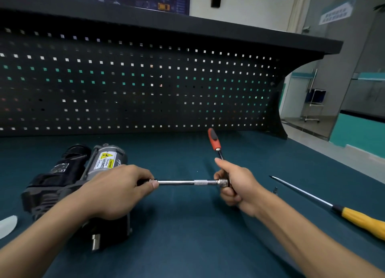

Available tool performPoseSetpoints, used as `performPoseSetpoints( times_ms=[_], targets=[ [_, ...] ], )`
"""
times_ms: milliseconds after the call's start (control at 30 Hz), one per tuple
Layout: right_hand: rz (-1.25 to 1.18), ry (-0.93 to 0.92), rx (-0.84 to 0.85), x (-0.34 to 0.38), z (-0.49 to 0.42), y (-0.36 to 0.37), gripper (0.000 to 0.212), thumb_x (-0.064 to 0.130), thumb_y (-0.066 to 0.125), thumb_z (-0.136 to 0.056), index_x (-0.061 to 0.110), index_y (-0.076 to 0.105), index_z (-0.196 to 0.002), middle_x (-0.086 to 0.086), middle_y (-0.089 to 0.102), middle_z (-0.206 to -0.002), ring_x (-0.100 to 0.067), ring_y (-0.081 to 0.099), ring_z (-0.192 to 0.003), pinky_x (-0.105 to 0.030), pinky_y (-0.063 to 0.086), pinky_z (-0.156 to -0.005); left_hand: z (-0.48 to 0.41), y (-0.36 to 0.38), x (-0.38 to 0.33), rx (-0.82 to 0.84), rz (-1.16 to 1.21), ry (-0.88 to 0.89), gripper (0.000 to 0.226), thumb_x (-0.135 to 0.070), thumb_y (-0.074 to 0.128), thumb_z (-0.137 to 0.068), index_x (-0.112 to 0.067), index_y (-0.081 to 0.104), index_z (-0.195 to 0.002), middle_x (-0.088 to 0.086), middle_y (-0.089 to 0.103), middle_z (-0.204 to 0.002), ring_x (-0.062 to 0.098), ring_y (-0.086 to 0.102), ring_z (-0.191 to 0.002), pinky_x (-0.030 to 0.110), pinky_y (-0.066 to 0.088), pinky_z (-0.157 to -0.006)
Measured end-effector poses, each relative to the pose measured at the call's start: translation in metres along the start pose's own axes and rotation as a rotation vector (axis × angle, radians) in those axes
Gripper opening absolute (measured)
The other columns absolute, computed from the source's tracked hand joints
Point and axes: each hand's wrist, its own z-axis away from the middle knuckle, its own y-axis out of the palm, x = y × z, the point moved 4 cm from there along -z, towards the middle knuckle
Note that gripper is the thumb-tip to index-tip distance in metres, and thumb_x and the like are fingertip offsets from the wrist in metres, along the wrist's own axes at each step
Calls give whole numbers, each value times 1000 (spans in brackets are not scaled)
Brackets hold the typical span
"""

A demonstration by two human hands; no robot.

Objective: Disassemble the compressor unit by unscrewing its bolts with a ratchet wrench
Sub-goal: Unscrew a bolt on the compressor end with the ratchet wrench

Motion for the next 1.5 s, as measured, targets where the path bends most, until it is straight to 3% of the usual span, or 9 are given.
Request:
performPoseSetpoints(
  times_ms=[200,367,633,833,933,1067,1267,1400,1500],
  targets=[
    [-16,204,92,-5,2,1,48,48,54,-93,22,40,-56,4,25,-43,-11,15,-34,-23,13,-42,0,0,0,-13,5,7,35,-60,39,-97,-34,59,-86,-11,61,-72,4,56,-71,23,40,-60],
    [-19,227,127,-8,2,0,50,47,54,-94,23,39,-52,5,27,-43,-10,16,-34,-23,12,-42,0,0,1,-20,14,7,34,-60,39,-96,-35,60,-86,-12,61,-73,3,56,-70,23,40,-60],
    [87,-202,7,-1,-3,-4,47,43,73,-88,22,40,-62,1,40,-50,-12,36,-41,-21,24,-37,4,0,2,-73,-5,12,29,-62,41,-94,-40,59,-89,-22,60,-75,-4,54,-70,18,35,-58],
    [238,-482,-82,2,-1,-7,42,36,78,-86,20,54,-56,1,51,-51,-16,48,-47,-23,40,-47,4,0,1,-79,7,23,24,-60,43,-94,-41,55,-86,-19,60,-76,-5,54,-72,16,32,-57],
    [258,-631,-93,7,3,-6,37,32,80,-84,13,57,-63,-1,50,-54,-17,45,-52,-29,40,-53,4,0,2,-86,12,22,24,-60,44,-93,-40,53,-85,-18,60,-76,-6,53,-72,16,32,-57],
    [243,-742,-124,7,6,-5,32,30,81,-83,18,59,-62,2,47,-53,-16,40,-52,-29,37,-52,3,0,2,-96,14,14,23,-61,45,-92,-41,54,-85,-18,60,-76,-10,52,-73,15,32,-57],
    [259,-946,-229,10,10,-4,29,28,82,-80,17,61,-63,8,50,-53,-6,43,-51,-20,39,-53,3,1,2,-97,31,4,26,-61,45,-92,-37,55,-88,-15,62,-78,-3,55,-73,18,38,-61],
    [293,-1053,-261,10,9,-5,31,26,82,-80,12,63,-61,-3,46,-50,-11,39,-49,-19,35,-52,3,0,1,-39,9,11,33,-62,37,-95,-36,56,-88,-13,61,-76,0,56,-74,23,43,-67],
    [324,-1079,-270,10,7,-6,30,27,79,-82,10,65,-61,1,45,-51,-6,38,-50,-18,34,-53,1,0,0,-3,-6,7,37,-60,34,-97,-31,56,-87,-9,60,-74,3,56,-72,25,43,-68]
  ],
)
